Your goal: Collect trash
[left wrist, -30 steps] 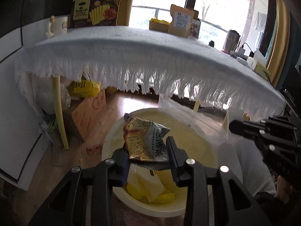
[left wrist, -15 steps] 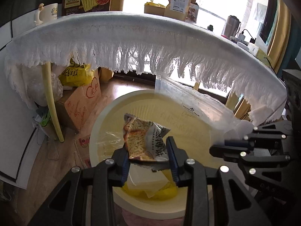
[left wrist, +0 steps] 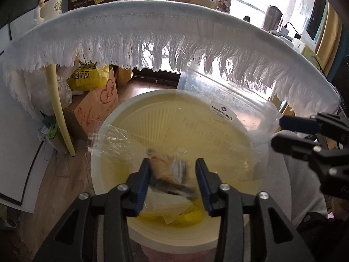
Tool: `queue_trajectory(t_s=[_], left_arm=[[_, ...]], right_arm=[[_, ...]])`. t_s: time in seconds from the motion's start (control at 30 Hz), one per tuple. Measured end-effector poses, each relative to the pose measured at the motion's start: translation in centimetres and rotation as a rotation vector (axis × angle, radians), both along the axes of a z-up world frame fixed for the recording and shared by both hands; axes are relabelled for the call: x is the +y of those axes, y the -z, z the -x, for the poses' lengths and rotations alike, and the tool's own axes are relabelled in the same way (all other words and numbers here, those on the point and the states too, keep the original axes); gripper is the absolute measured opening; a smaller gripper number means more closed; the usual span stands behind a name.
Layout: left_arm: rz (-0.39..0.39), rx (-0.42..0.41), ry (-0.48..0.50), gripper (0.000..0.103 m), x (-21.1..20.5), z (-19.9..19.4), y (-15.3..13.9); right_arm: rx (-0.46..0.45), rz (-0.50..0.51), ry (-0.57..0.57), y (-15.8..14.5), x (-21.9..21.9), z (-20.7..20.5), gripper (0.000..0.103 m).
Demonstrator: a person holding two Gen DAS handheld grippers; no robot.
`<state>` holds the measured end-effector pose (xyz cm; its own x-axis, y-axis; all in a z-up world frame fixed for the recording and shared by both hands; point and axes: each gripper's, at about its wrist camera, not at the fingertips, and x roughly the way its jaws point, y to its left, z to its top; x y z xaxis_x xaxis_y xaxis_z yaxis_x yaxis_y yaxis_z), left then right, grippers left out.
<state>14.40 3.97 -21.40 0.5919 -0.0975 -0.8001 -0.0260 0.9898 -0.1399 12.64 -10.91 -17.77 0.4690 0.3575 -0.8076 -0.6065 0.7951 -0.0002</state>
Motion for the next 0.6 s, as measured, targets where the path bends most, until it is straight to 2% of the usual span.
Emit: queue_trajectory(t_s=[0.2, 0.6], left_arm=[[-0.043, 0.002, 0.010, 0.048, -1.1, 0.1, -0.8], [-0.066, -0.073, -0.019, 0.052, -2.0, 1.9, -4.0]], right_arm=[[-0.010, -0.049, 0.025, -1.6, -1.5, 0.0, 0.041], [-0.029, -0.109, 0.072, -3.0, -5.1, 1.3, 0.042]])
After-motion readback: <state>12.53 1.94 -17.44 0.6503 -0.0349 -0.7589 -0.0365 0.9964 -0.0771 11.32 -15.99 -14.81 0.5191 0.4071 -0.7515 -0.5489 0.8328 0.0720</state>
